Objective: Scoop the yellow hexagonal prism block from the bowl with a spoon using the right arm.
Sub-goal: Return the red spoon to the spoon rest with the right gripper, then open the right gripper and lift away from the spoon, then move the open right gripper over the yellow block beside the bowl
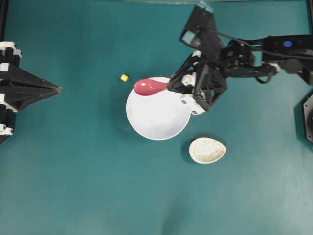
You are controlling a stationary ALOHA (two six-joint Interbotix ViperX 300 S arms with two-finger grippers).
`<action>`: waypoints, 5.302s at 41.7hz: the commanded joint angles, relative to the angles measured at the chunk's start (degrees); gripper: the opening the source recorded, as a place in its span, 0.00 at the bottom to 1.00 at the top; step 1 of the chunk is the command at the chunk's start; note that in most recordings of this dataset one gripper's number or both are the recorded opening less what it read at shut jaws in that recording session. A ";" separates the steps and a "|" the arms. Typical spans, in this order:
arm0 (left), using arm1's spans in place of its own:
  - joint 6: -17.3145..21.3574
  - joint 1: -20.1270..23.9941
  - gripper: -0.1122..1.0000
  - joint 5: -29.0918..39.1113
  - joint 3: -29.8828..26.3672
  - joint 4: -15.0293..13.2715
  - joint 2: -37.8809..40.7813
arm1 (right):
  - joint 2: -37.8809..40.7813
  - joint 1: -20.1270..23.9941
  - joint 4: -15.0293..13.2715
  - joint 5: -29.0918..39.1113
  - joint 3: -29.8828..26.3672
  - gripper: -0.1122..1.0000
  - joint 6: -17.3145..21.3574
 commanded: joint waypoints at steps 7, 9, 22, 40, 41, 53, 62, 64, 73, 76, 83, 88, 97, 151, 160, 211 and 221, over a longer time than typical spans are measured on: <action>0.00 -0.09 0.10 -0.26 -1.32 0.18 0.53 | -9.40 2.29 0.26 -7.47 6.68 0.31 1.49; 0.00 0.00 0.10 -0.26 -1.32 0.09 0.44 | -11.34 2.90 0.26 -8.53 8.44 0.31 1.85; 0.00 -0.09 0.10 -0.26 -1.32 0.09 0.53 | -20.21 9.14 0.35 -15.47 18.11 0.31 1.93; -0.09 -0.09 0.10 0.00 -1.23 0.09 0.35 | -23.29 15.56 0.44 -23.55 31.20 0.31 1.93; -0.09 -0.09 0.10 0.09 -1.32 0.18 0.35 | -23.29 16.26 0.70 -24.79 32.26 0.31 1.93; -0.09 0.00 0.10 2.72 -1.32 0.09 0.26 | -21.80 23.03 4.57 -39.11 40.87 0.31 1.93; -0.09 -0.09 0.10 3.60 -1.41 0.18 -0.53 | -16.00 25.31 5.98 -45.00 42.36 0.31 1.93; -0.09 -0.09 0.10 3.69 -1.41 0.09 -0.62 | -14.41 25.58 6.06 -45.88 42.28 0.31 2.02; -0.18 -0.09 0.10 3.34 -1.41 0.18 -0.62 | -7.65 27.95 8.79 -50.27 43.07 0.31 2.02; -0.18 0.00 0.10 3.25 -1.41 0.09 -0.62 | -6.50 28.65 10.11 -51.86 43.68 0.31 2.02; -0.18 0.00 0.10 3.16 -1.41 0.09 -0.62 | -5.80 30.32 12.39 -54.49 45.35 0.31 2.02; -0.18 0.00 0.10 3.16 -1.49 0.09 -0.62 | -5.71 30.50 12.74 -54.58 45.44 0.31 2.02; -0.26 -0.09 0.10 3.16 -1.49 0.09 -0.88 | -5.62 30.50 12.83 -53.79 45.26 0.31 2.99; -0.35 0.00 0.10 2.55 -1.58 0.18 -1.05 | -12.39 13.36 12.48 -31.64 28.48 0.55 -23.03; -0.35 0.00 0.10 2.29 -1.58 0.09 -1.05 | -8.44 5.89 12.22 -28.83 20.39 0.55 -27.07; -0.35 -0.09 0.10 1.32 -1.58 0.09 -0.88 | 26.37 -11.16 7.03 15.03 -34.37 0.55 -19.78; -0.35 -0.09 0.10 0.79 -1.58 0.09 -0.79 | 29.62 -10.99 -0.44 23.47 -39.81 0.55 -11.60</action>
